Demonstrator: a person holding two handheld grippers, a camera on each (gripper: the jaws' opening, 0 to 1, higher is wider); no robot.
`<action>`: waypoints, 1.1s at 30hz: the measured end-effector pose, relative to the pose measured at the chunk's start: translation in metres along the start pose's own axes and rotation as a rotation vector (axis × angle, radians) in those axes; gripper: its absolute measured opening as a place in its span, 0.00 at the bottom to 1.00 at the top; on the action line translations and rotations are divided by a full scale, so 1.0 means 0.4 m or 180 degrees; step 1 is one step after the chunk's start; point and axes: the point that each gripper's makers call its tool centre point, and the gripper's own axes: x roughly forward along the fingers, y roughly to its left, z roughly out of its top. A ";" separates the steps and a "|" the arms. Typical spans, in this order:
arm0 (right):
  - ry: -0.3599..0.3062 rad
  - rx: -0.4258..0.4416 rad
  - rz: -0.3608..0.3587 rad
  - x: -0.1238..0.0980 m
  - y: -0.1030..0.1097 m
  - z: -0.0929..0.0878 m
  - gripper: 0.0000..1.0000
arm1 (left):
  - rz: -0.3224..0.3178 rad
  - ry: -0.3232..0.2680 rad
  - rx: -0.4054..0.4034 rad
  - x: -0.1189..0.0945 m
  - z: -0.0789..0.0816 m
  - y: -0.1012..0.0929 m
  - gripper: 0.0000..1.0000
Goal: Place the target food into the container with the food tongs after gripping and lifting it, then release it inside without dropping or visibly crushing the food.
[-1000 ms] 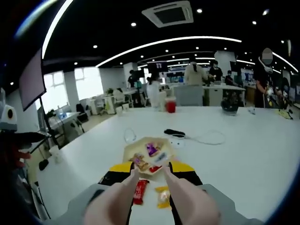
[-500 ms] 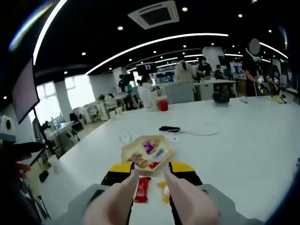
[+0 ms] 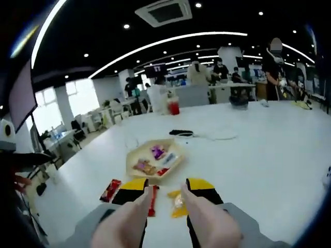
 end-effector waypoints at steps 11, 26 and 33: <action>0.0172 0.0103 0.0168 0.039 0.050 -0.047 0.28 | -0.0081 -0.0011 -0.0153 0.020 -0.010 0.002 0.99; 0.0339 -0.0113 0.0304 0.084 0.083 -0.098 0.28 | -0.0014 -0.0014 -0.0282 0.029 -0.026 0.029 0.99; 0.0347 -0.0073 0.0257 0.093 0.052 -0.113 0.28 | -0.0068 -0.0103 -0.0110 0.052 -0.028 0.011 0.99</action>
